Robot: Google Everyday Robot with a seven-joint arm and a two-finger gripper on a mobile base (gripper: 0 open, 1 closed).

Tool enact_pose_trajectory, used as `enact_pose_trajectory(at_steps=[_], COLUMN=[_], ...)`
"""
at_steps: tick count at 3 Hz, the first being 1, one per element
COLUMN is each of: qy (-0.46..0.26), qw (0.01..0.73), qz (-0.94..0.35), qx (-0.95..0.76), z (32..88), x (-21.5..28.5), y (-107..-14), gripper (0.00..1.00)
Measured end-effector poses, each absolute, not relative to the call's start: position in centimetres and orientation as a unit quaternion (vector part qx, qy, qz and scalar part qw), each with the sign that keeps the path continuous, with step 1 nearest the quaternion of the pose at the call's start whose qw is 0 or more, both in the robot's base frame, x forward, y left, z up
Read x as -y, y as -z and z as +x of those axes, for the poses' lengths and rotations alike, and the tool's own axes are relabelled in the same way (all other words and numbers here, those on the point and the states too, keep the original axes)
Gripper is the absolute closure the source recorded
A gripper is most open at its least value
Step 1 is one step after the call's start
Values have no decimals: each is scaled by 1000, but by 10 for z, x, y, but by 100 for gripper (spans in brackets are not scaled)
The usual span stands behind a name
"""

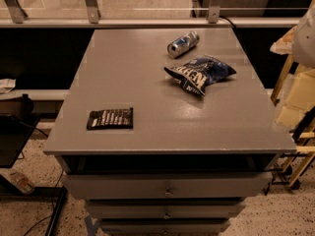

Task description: Pick blue chip bag

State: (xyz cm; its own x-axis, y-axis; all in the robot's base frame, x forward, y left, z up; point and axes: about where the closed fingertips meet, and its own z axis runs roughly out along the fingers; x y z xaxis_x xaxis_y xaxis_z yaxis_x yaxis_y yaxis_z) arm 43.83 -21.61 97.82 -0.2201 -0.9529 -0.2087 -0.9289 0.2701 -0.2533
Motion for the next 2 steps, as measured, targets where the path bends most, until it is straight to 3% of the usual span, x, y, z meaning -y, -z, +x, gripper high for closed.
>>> enact_pose_trajectory(at_steps=[2], qy=[16], qw=[165], qz=[-632], qx=[-757], z=[455], x=[214], y=[-980], gripper=[0])
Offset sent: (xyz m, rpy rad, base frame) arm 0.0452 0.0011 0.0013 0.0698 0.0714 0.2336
